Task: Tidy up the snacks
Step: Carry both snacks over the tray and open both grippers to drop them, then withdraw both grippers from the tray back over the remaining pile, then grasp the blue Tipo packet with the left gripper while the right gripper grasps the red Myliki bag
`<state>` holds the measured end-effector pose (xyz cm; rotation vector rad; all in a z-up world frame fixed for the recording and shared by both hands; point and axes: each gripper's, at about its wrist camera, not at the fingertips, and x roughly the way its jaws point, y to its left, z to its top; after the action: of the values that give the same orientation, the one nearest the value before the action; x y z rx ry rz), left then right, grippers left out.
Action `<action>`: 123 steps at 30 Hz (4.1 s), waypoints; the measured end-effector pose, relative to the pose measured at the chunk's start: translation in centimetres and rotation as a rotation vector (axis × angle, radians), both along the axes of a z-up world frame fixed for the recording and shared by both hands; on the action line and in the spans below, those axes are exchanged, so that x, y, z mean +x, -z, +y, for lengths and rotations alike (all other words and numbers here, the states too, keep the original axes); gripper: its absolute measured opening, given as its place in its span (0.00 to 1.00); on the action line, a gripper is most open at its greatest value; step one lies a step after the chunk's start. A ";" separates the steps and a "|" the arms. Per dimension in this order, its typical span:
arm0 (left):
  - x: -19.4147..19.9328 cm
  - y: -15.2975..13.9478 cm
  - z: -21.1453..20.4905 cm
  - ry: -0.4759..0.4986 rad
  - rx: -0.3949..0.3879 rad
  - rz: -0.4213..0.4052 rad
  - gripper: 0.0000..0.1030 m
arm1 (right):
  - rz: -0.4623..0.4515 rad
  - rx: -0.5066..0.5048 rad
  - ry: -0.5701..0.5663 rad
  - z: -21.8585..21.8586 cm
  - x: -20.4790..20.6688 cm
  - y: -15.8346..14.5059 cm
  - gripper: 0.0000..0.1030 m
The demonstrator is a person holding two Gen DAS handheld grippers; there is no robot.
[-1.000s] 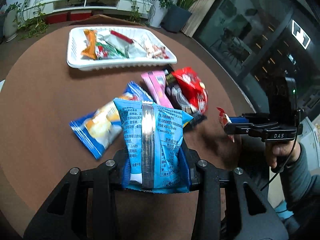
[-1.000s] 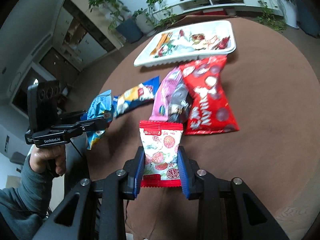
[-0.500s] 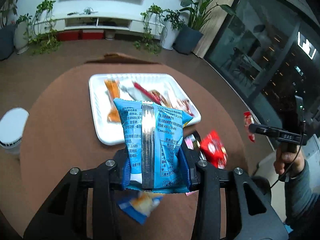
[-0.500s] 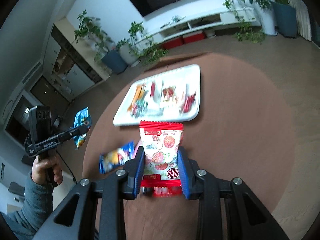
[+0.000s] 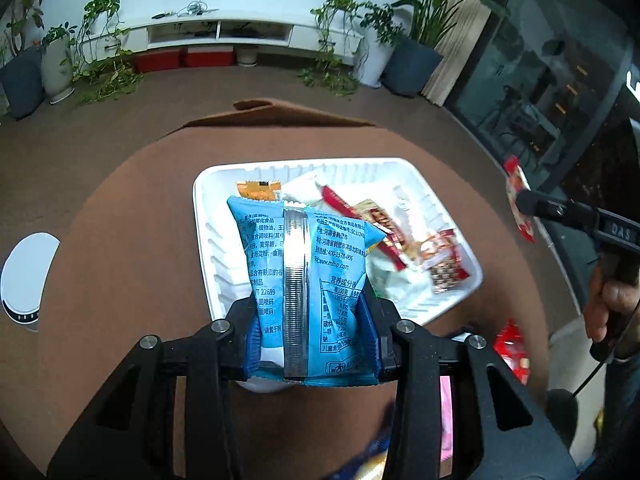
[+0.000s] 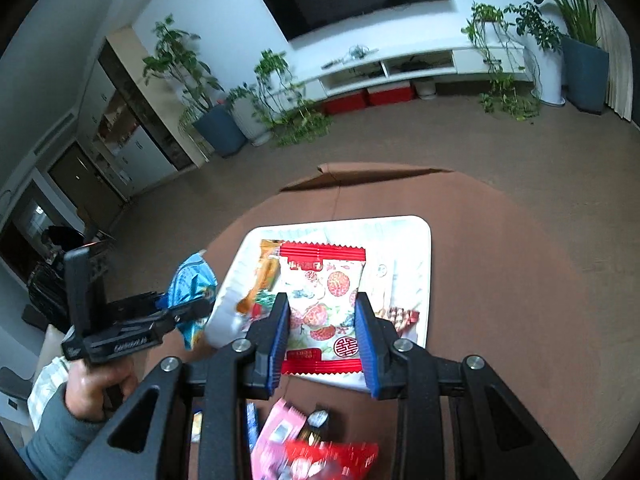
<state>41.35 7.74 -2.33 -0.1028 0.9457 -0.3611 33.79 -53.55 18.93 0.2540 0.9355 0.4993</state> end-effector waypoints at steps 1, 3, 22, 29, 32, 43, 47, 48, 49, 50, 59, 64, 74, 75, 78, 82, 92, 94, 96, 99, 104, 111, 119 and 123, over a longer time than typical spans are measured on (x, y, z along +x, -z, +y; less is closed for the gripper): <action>0.5 0.6 -0.4 0.001 0.009 0.007 0.36 | 0.012 -0.010 0.001 0.4 0.7 0.6 0.33; 1.0 1.7 -0.8 0.005 0.029 0.017 0.36 | 0.037 -0.028 0.003 1.1 1.9 2.1 0.33; 1.9 7.0 -3.4 0.027 0.049 0.086 0.37 | 0.108 -0.256 -0.063 5.7 4.2 8.2 0.33; 2.1 6.4 -4.2 0.008 0.062 0.075 0.40 | 0.102 -0.273 -0.070 6.1 3.9 8.2 0.34; 2.4 6.4 -4.6 0.001 0.069 0.070 0.47 | 0.100 -0.278 -0.068 6.2 3.7 8.2 0.35; 2.2 5.8 -4.5 -0.029 0.071 0.029 0.73 | 0.084 -0.271 -0.030 5.7 3.0 7.3 0.46; 1.7 5.4 -4.5 -0.039 0.067 0.013 0.81 | 0.041 -0.248 0.004 5.0 2.4 5.7 0.62; 1.4 5.1 -4.4 -0.041 0.066 0.005 0.86 | 0.025 -0.237 0.016 4.7 2.2 5.1 0.65; 1.1 4.9 -4.3 -0.043 0.065 -0.001 0.89 | 0.010 -0.227 0.025 4.4 2.0 4.6 0.71; 0.6 4.5 -4.2 -0.041 0.063 -0.010 0.91 | -0.011 -0.205 0.038 4.0 1.6 3.7 0.77; -6.4 0.9 -3.6 -0.007 0.102 -0.137 1.00 | -0.105 0.121 0.106 -1.1 -4.2 -1.3 0.96; -11.7 0.8 -2.7 -0.010 0.065 -0.137 1.00 | -0.133 0.226 0.149 -3.4 -10.7 -1.1 0.97; -21.4 5.4 -2.5 -0.025 -0.033 -0.030 1.00 | -0.096 0.189 0.220 -4.4 -22.9 3.7 0.98; -21.9 5.8 -2.7 -0.017 -0.025 -0.021 1.00 | -0.091 0.177 0.225 -4.3 -23.6 4.1 0.98; -23.5 6.9 -3.3 0.001 -0.002 -0.006 1.00 | -0.069 0.158 0.225 -4.0 -25.1 5.0 0.98; -24.0 6.9 -4.0 0.039 0.019 -0.015 1.00 | -0.048 0.142 0.197 -3.0 -26.1 5.5 0.98; -19.2 5.7 -6.1 0.215 0.241 -0.022 0.99 | -0.025 0.108 0.135 -1.6 -26.8 6.2 0.96; -17.9 5.7 -6.7 0.271 0.270 -0.014 0.99 | -0.014 0.097 0.128 -1.5 -26.7 6.2 0.96; -16.6 6.2 -7.5 0.324 0.312 0.005 0.99 | -0.009 0.095 0.128 -1.6 -26.6 6.2 0.96; -14.7 7.1 -8.2 0.378 0.356 0.040 0.91 | -0.004 0.092 0.128 -1.7 -26.6 6.2 0.96; -12.7 8.3 -8.2 0.416 0.388 0.106 0.62 | 0.005 0.089 0.129 -1.8 -26.3 6.3 0.96; -11.9 9.4 -8.1 0.433 0.383 0.140 0.61 | 0.017 0.091 0.122 -1.5 -26.0 6.5 0.95; -11.3 9.3 -8.8 0.426 0.357 0.161 0.31 | 0.004 0.042 0.124 -1.8 -24.7 5.5 0.94; -11.1 9.3 -8.5 0.388 0.339 0.160 0.31 | -0.011 -0.044 0.107 -1.7 -22.9 4.9 0.94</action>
<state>30.21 -0.79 -11.60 0.3716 1.1750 -0.5492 10.89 -55.21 14.01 0.2604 0.9162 0.3808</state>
